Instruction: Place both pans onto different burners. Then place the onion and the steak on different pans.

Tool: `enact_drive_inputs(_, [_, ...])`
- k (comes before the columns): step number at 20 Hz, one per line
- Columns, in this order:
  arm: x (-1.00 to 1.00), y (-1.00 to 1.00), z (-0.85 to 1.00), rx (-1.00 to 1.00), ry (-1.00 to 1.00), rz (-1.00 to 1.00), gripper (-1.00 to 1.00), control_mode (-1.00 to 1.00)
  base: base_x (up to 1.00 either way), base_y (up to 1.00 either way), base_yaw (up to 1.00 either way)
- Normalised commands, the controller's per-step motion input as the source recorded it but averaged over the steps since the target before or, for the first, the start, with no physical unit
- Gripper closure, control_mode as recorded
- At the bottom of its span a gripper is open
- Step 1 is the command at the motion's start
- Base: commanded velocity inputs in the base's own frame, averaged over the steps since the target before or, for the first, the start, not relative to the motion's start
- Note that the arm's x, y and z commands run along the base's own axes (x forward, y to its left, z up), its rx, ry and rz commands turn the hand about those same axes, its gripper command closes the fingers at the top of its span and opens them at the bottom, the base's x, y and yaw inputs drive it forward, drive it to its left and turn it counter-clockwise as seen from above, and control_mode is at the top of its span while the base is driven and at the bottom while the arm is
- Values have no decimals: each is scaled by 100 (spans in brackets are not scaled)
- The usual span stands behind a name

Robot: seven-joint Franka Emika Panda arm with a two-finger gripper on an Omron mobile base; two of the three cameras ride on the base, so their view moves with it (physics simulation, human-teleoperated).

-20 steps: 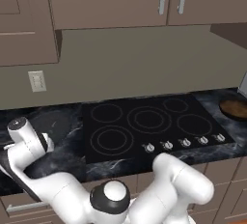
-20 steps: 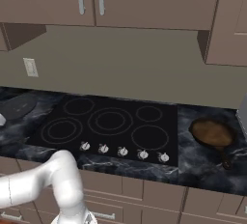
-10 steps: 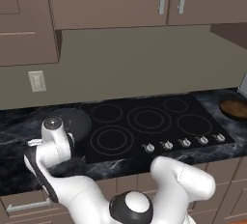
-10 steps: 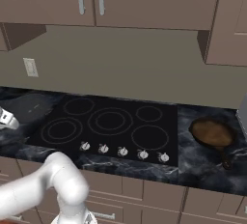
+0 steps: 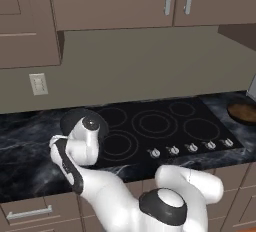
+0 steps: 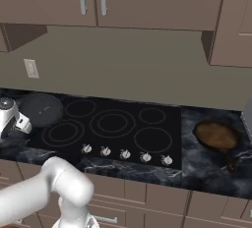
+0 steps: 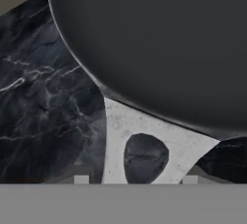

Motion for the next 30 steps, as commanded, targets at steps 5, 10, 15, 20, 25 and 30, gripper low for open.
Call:
enact_drive_inputs(5, [0, -47, 5, 8, 0, 0, 100, -100, 0, 0, 0])
enact_drive_inputs(10, [0, -43, 16, 0, 0, 0, 100, -100, 0, 0, 0])
enact_drive_inputs(15, [0, -44, 17, 0, 0, 0, 100, -100, 0, 0, 0])
enact_drive_inputs(20, [0, -45, 3, 0, 0, 0, 100, -100, 0, 0, 0])
enact_drive_inputs(25, [0, -53, 0, -1, 0, 0, 100, -100, 0, 0, 0])
enact_drive_inputs(30, [0, -56, 1, -4, 0, 0, 100, -100, 0, 0, 0])
